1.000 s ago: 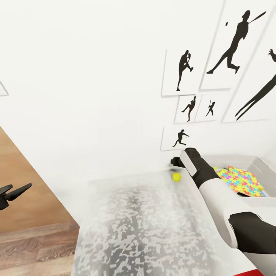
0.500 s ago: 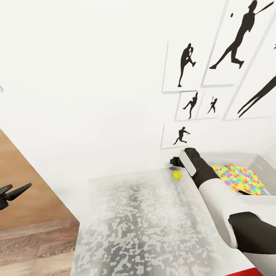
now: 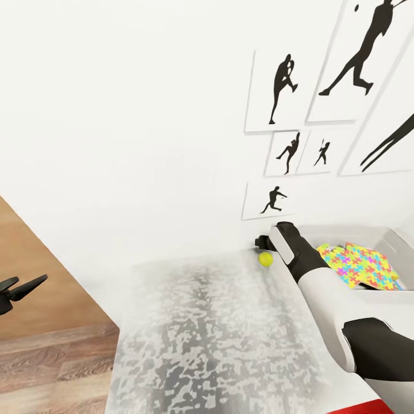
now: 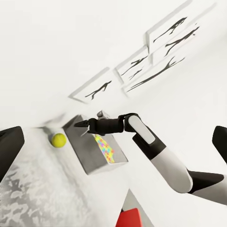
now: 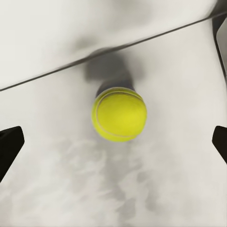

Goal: Put all the toys in the child's room - the three board games (two on the bed and one on the table), the two jigsaw puzzles on the table, and the tennis ball on the table - inside the toy box on the table in the child's room.

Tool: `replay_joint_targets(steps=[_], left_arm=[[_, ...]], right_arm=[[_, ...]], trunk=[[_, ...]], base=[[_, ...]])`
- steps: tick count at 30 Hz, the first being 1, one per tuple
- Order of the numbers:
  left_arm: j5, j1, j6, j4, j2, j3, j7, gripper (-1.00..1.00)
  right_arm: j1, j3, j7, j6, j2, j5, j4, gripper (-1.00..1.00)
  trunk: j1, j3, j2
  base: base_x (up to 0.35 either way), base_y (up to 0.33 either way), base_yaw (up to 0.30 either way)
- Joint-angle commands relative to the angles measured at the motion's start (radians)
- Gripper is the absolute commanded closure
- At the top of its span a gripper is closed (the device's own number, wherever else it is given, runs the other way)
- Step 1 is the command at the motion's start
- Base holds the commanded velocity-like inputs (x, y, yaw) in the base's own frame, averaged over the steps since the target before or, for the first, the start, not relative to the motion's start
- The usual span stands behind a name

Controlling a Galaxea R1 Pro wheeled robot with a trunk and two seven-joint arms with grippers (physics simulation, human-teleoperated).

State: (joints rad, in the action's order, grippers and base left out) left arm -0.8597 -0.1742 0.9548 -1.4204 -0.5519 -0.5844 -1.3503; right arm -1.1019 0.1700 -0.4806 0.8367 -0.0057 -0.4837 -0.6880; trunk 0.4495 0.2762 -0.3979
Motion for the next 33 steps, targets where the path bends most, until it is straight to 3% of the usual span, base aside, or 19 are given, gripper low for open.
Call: replay_joint_targets(steps=[1, 26, 33], left_arm=[[-0.002, -0.001, 0.010, 0.000, 0.000, 0.000, -0.001, -1.00], [-0.002, -0.001, 0.008, 0.000, 0.000, 0.000, -0.001, -1.00], [-0.001, -0.001, 0.007, 0.000, 0.000, 0.000, 0.000, -1.00]], right_arm=[[-0.001, 0.004, -0.009, 0.002, -0.001, -0.009, -0.001, -1.00], [-0.003, 0.005, -0.009, -0.036, -0.003, -0.003, -0.001, -1.00], [-0.003, 0.007, -0.006, -0.103, -0.002, -0.004, -0.001, -1.00]], trunk=[[0.001, 0.004, -0.002], [0.001, 0.045, -0.002], [0.001, 0.056, -0.002]], base=[[0.000, 0.000, 0.000], [0.000, 0.000, 0.000], [0.000, 0.000, 0.000]])
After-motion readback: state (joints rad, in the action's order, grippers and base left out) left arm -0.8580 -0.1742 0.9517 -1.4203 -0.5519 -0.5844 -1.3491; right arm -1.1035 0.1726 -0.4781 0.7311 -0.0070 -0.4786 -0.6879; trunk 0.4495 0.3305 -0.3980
